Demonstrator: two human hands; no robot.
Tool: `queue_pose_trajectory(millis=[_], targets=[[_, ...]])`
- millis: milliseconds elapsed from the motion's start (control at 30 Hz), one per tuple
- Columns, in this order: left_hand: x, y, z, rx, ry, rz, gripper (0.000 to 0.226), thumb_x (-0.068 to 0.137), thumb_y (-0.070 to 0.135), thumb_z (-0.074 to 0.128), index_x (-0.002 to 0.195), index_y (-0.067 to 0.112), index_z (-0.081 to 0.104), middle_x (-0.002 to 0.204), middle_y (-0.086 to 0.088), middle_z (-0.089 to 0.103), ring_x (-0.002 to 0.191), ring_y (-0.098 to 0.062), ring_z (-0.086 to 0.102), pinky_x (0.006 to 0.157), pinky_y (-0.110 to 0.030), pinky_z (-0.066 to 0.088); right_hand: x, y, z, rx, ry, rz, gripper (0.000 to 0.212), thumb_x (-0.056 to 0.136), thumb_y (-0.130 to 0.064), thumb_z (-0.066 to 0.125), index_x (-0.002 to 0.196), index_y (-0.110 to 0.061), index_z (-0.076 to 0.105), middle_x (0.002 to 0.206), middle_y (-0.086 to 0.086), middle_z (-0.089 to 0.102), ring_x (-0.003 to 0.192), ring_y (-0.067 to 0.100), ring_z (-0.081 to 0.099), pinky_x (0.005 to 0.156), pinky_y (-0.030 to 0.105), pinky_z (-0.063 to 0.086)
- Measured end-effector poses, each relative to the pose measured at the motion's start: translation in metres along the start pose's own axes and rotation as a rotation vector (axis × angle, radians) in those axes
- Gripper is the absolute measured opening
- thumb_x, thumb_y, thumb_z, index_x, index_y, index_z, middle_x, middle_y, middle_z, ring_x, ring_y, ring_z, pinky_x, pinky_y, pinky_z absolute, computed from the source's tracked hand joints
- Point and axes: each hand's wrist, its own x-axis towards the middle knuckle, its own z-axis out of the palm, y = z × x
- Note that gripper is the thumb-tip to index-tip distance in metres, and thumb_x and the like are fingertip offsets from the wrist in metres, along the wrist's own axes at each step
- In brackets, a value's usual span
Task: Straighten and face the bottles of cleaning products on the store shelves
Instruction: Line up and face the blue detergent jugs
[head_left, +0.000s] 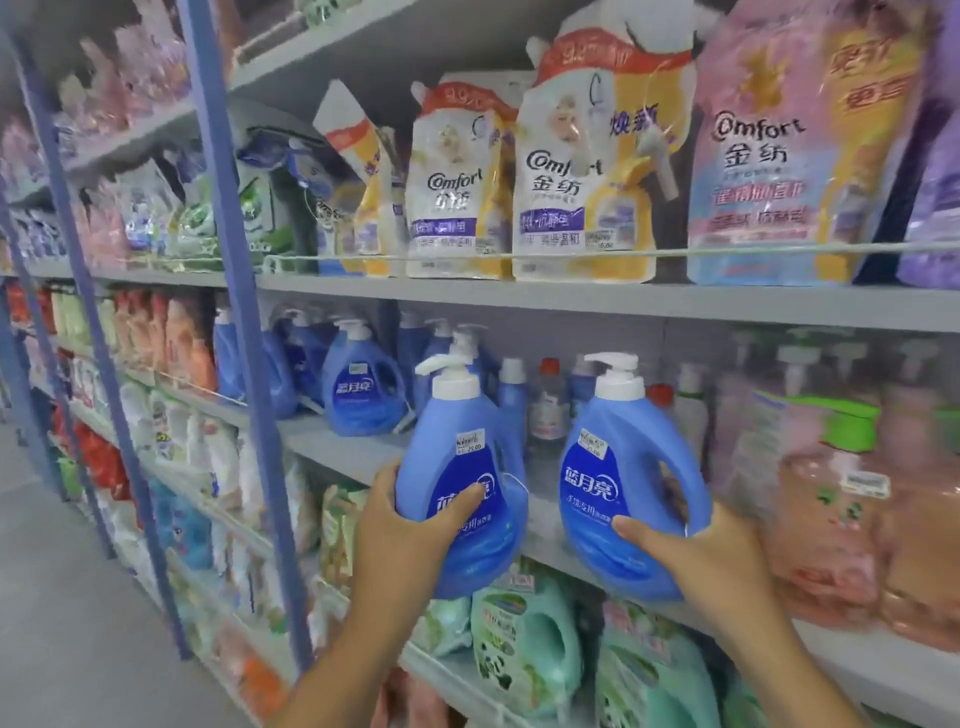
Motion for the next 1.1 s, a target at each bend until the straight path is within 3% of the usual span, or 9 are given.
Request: queue_pose_trajectory(millis=[100, 167, 400, 533, 600, 733, 833, 967, 1100], targets=[[0.034, -0.019, 0.021, -0.050, -0.096, 0.010, 0.063, 0.050, 0.064, 0.084, 0.102, 0.035, 0.064, 0.092, 0.019, 0.074, 0.083, -0.002, 0.072, 0.075, -0.037, 0.062, 0.006, 0.000, 0.021, -0.105, 0.120, 0.022, 0.042, 0.059, -0.040, 0.097, 0.092, -0.026, 0.075, 0.085, -0.019, 0.076, 0.075, -0.008, 0.070, 0.063, 0.017, 0.053], [0.053, -0.027, 0.034, -0.059, -0.149, 0.056, 0.056, 0.054, 0.066, 0.082, 0.102, 0.046, 0.060, 0.094, 0.029, 0.071, 0.081, 0.007, 0.069, 0.068, -0.022, 0.058, 0.008, 0.002, 0.033, -0.131, 0.188, 0.035, 0.037, 0.063, -0.035, 0.097, 0.091, -0.026, 0.074, 0.087, -0.020, 0.075, 0.074, -0.015, 0.066, 0.059, 0.009, 0.048], [0.080, -0.055, 0.068, -0.044, -0.339, 0.121, 0.052, 0.071, 0.055, 0.087, 0.105, 0.059, 0.049, 0.103, 0.041, 0.062, 0.089, 0.015, 0.063, 0.069, -0.011, 0.050, 0.015, -0.006, 0.040, -0.206, 0.301, 0.058, 0.050, 0.067, -0.031, 0.096, 0.104, -0.032, 0.062, 0.098, -0.025, 0.071, 0.087, -0.011, 0.066, 0.064, 0.011, 0.049], [0.089, -0.065, 0.082, -0.033, -0.365, 0.116, 0.060, 0.076, 0.056, 0.084, 0.124, 0.046, 0.047, 0.115, 0.032, 0.062, 0.103, 0.011, 0.064, 0.082, -0.028, 0.062, 0.014, 0.001, 0.042, -0.290, 0.375, 0.108, 0.059, 0.070, -0.041, 0.092, 0.110, -0.039, 0.049, 0.105, -0.025, 0.063, 0.091, -0.010, 0.060, 0.063, 0.015, 0.044], [0.091, -0.067, 0.088, 0.043, -0.420, 0.160, 0.076, 0.083, 0.053, 0.078, 0.144, 0.034, 0.037, 0.134, 0.019, 0.056, 0.119, -0.003, 0.061, 0.091, -0.039, 0.060, 0.017, 0.000, 0.042, -0.317, 0.383, 0.086, 0.060, 0.072, -0.039, 0.092, 0.112, -0.039, 0.046, 0.106, -0.023, 0.062, 0.091, -0.007, 0.061, 0.062, 0.013, 0.043], [0.095, -0.071, 0.085, 0.197, -0.543, 0.230, 0.085, 0.097, 0.042, 0.066, 0.163, 0.023, 0.017, 0.159, 0.004, 0.039, 0.140, -0.015, 0.046, 0.109, -0.041, 0.048, 0.022, -0.005, 0.050, -0.470, 0.517, -0.026, 0.068, 0.072, -0.032, 0.091, 0.123, -0.025, 0.046, 0.113, -0.008, 0.051, 0.110, 0.026, 0.059, 0.079, 0.035, 0.049], [0.111, -0.074, 0.057, 0.136, -0.475, 0.264, 0.059, 0.096, 0.040, 0.067, 0.150, 0.030, 0.046, 0.140, 0.011, 0.056, 0.118, -0.007, 0.063, 0.096, -0.034, 0.056, 0.014, -0.017, 0.079, -0.510, 0.713, -0.291, 0.074, 0.079, -0.039, 0.083, 0.139, -0.019, 0.044, 0.130, -0.001, 0.044, 0.125, 0.029, 0.047, 0.097, 0.035, 0.042], [0.168, -0.079, 0.006, 0.049, -0.326, 0.255, 0.031, 0.092, 0.033, 0.073, 0.118, 0.045, 0.060, 0.111, 0.024, 0.067, 0.096, 0.002, 0.067, 0.074, -0.011, 0.052, 0.015, -0.034, 0.145, -0.338, 0.455, -0.418, 0.064, 0.085, -0.046, 0.077, 0.138, -0.022, 0.051, 0.137, -0.011, 0.046, 0.130, 0.021, 0.050, 0.111, 0.032, 0.041], [0.256, -0.116, -0.036, 0.140, -0.130, 0.228, 0.037, 0.092, 0.027, 0.076, 0.126, 0.025, 0.060, 0.122, 0.008, 0.061, 0.107, -0.011, 0.062, 0.093, -0.032, 0.054, 0.034, -0.043, 0.206, -0.445, 0.368, -0.370, 0.070, 0.076, -0.040, 0.084, 0.134, -0.011, 0.058, 0.133, 0.000, 0.047, 0.125, 0.032, 0.046, 0.105, 0.031, 0.035]])
